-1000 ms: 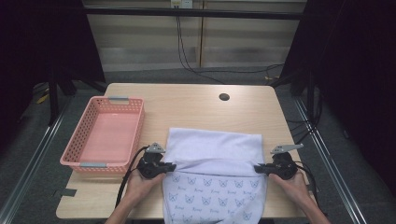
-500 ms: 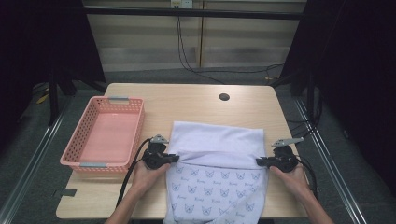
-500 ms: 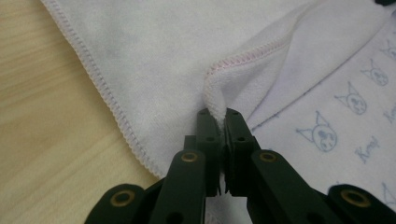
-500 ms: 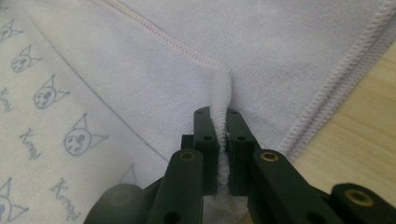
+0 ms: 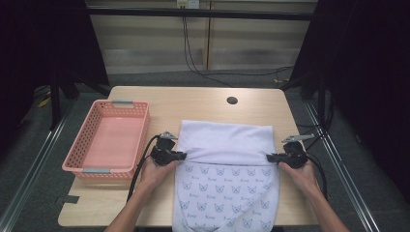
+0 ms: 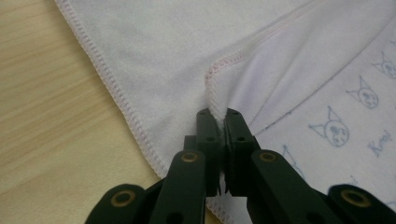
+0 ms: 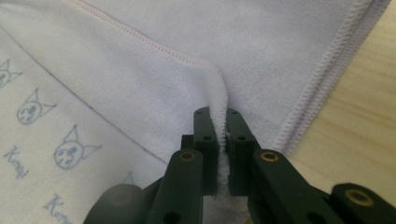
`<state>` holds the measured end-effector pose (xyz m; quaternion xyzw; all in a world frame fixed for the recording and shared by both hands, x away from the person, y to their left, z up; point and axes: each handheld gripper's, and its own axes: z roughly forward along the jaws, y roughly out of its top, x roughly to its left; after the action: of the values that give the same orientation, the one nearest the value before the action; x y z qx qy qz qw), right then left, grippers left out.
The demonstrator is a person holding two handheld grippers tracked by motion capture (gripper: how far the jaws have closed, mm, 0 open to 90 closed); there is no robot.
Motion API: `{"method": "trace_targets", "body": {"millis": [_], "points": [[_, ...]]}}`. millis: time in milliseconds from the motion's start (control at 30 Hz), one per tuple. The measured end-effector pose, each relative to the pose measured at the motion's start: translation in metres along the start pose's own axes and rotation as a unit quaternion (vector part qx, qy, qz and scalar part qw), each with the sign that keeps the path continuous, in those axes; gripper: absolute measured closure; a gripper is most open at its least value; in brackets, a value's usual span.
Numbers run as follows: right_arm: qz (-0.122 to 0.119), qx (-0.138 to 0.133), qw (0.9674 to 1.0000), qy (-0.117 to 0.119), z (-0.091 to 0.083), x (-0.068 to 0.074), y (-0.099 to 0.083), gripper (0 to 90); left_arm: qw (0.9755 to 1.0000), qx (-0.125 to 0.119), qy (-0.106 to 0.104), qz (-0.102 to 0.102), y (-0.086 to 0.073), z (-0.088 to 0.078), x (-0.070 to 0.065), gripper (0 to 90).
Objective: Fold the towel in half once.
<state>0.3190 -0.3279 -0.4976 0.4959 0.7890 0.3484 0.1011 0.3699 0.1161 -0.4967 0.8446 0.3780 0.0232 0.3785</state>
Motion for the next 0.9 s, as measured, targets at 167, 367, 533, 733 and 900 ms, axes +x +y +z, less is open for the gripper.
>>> {"method": "trace_targets", "body": {"millis": [167,367,533,733,900], "points": [[-0.002,0.000,1.0000,0.000,0.009,0.000,0.010,85.1,0.9995,0.006,0.031,0.007,0.006,0.000,0.005,86.9],[-0.002,-0.004,1.0000,0.004,0.019,0.002,0.020,85.0,0.9992,-0.005,0.037,-0.012,0.005,-0.002,0.017,86.9],[0.002,-0.007,1.0000,0.002,0.028,0.002,0.029,84.1,0.9979,0.008,0.064,-0.004,0.012,-0.002,0.021,86.9],[0.008,-0.019,0.9998,-0.001,0.041,-0.003,0.041,82.3,0.9966,0.010,0.080,-0.017,0.022,0.003,0.031,86.9],[0.023,-0.018,0.9993,-0.024,0.048,-0.011,0.053,82.1,0.9967,0.004,0.074,-0.032,0.030,0.010,0.041,87.0]]}}
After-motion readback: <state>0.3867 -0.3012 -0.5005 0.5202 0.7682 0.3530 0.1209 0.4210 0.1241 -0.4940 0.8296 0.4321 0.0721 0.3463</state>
